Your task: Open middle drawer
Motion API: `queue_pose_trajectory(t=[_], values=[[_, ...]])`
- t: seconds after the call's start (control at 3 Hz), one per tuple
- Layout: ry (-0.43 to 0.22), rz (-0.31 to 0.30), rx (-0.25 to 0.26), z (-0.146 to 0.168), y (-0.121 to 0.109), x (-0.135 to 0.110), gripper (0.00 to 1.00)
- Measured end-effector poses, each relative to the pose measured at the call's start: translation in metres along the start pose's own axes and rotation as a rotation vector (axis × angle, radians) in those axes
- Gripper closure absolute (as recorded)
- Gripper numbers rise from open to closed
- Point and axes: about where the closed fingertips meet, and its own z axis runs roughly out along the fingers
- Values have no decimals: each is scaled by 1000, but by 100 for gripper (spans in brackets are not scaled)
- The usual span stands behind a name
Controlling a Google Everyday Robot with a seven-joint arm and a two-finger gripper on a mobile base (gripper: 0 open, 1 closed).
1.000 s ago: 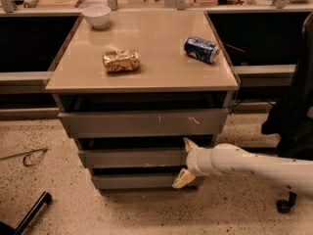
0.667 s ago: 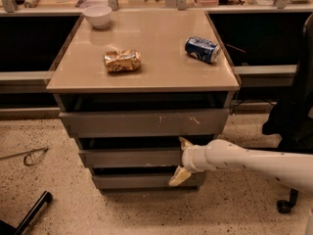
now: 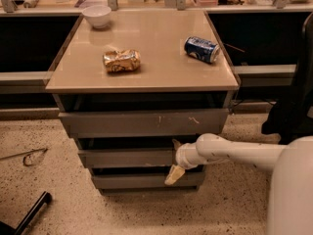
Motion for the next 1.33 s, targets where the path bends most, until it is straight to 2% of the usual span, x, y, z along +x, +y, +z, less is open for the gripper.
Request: queue_pose_trajectory(t=[0.33,0.67,1.0,1.33], values=[[7,12,-45,26,1,11,0],[9,13,-52,27,0,10,0],[18,0,-122,24,20,6,0],[19,1,-128,20,21,4,0]])
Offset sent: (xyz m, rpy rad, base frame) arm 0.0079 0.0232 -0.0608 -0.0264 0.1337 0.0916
